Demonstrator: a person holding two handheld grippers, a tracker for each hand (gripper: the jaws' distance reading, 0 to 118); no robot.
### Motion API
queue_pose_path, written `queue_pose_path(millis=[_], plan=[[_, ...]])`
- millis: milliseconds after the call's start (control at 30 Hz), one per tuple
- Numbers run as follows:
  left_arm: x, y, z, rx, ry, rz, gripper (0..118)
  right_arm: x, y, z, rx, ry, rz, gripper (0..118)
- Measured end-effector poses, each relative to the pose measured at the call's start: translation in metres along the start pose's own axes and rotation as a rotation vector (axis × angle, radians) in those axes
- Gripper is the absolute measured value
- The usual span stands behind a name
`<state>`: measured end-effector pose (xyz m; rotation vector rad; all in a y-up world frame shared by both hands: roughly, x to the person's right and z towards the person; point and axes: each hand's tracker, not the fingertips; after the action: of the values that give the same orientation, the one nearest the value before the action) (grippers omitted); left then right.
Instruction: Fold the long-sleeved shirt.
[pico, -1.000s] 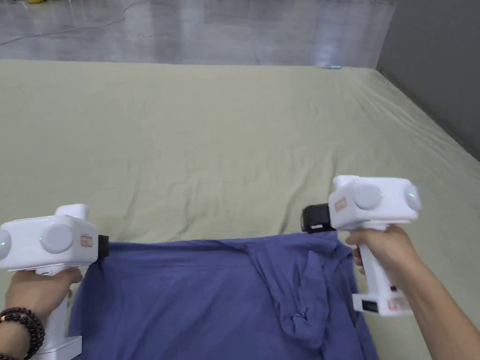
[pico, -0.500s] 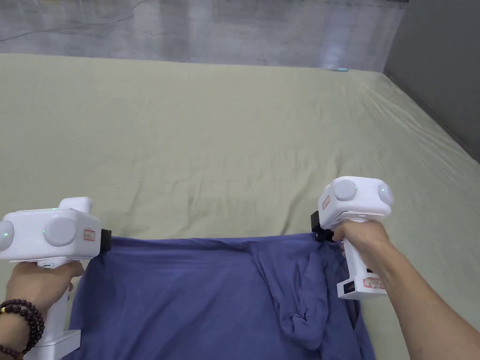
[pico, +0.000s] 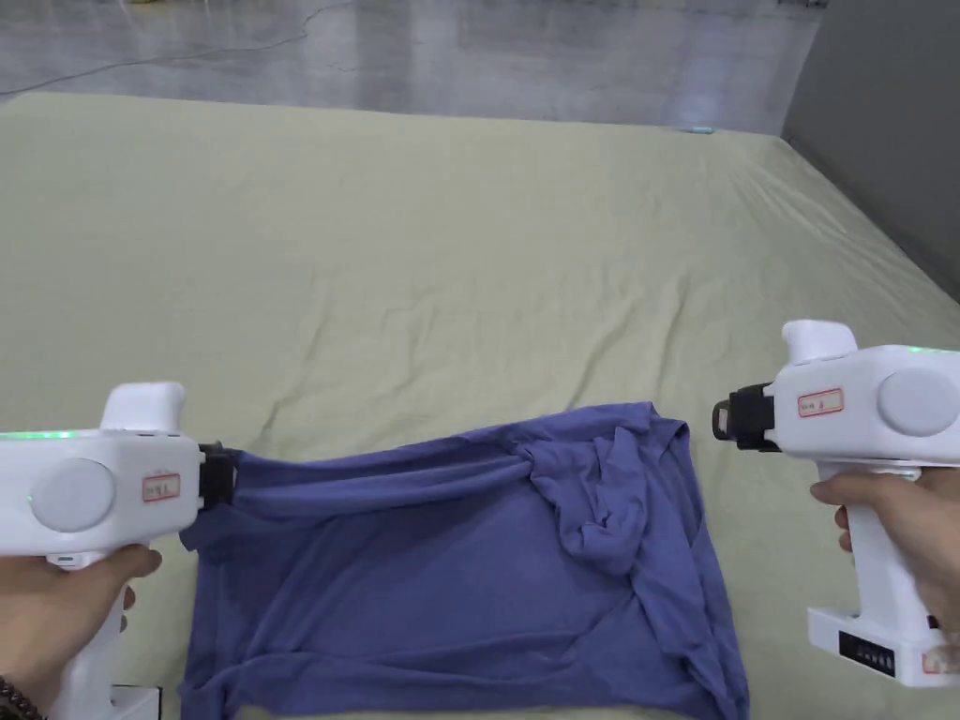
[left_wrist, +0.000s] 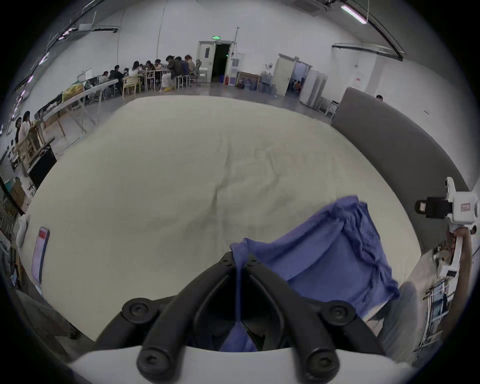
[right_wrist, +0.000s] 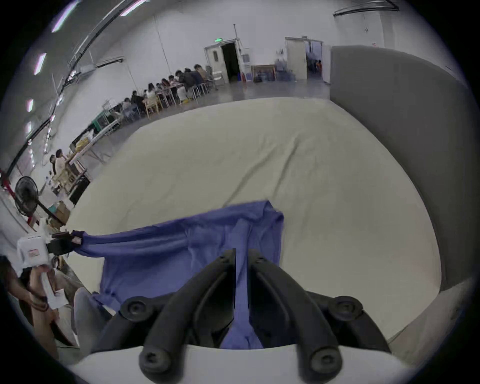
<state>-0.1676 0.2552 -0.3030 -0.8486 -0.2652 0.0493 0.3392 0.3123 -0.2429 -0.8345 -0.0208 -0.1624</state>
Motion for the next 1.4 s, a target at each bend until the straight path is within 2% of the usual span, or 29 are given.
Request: queue_pose_path(millis=[33,67,167,233,367,400,467,500,633,667,733,767,800,833,867,1000,1133,1300,1400], plan=[[0.001,-0.007,-0.006,0.010,0.000,-0.021,0,-0.001,-0.004,-0.008,-0.007,-0.048,0.028,2],[0.003,-0.012,-0.011,0.019,0.005,-0.031,0,-0.003,-0.006,-0.016,-0.010,-0.049,0.033,2],[0.008,-0.012,-0.017,0.010,-0.018,-0.008,0,-0.002,0.007,-0.055,-0.077,0.031,-0.020,2],[0.014,-0.010,-0.015,0.017,-0.032,0.001,0,-0.009,0.022,-0.081,-0.100,-0.031,0.014,2],[0.013,-0.009,-0.015,0.024,-0.045,0.003,0,-0.001,0.060,-0.151,-0.129,-0.038,0.016,3],[0.012,-0.009,-0.016,0.021,-0.046,0.014,0,0.000,0.069,-0.167,-0.120,-0.059,0.016,19],[0.009,-0.010,-0.017,0.014,-0.030,0.025,0,0.005,0.084,-0.202,-0.189,-0.103,0.001,92],[0.007,-0.010,-0.017,0.015,-0.024,0.026,0,0.006,0.089,-0.214,-0.206,-0.110,-0.015,101],[0.001,-0.011,-0.016,0.021,-0.023,0.065,0,0.012,0.101,-0.254,-0.256,-0.121,-0.069,91],[0.000,-0.012,-0.017,0.019,-0.022,0.069,0,0.012,0.101,-0.262,-0.281,-0.125,-0.069,81],[-0.001,-0.013,-0.019,0.012,-0.010,0.075,0,0.005,0.092,-0.275,-0.352,-0.121,-0.037,52],[-0.002,-0.013,-0.021,0.008,-0.007,0.079,0,0.003,0.088,-0.280,-0.395,-0.134,-0.033,43],[-0.003,-0.014,-0.022,0.008,-0.009,0.082,0,0.002,0.088,-0.277,-0.349,-0.143,-0.034,36],[-0.004,-0.013,-0.023,0.005,-0.011,0.085,0,0.000,0.087,-0.274,-0.325,-0.146,-0.036,18],[0.000,-0.014,-0.021,0.003,-0.010,0.083,0,0.000,0.089,-0.268,-0.304,-0.135,-0.043,8],[0.001,-0.010,-0.017,0.021,-0.010,0.070,0,-0.004,0.089,-0.218,-0.182,-0.088,-0.027,8],[0.001,-0.006,-0.001,0.069,-0.023,0.068,0,-0.007,0.073,-0.134,-0.044,-0.017,-0.012,8],[0.005,-0.027,0.031,0.097,-0.012,0.039,0,-0.003,0.008,-0.027,0.041,0.067,-0.018,8],[0.007,-0.056,0.042,0.057,0.007,0.007,0,0.003,-0.046,0.010,0.020,0.058,-0.034,8]])
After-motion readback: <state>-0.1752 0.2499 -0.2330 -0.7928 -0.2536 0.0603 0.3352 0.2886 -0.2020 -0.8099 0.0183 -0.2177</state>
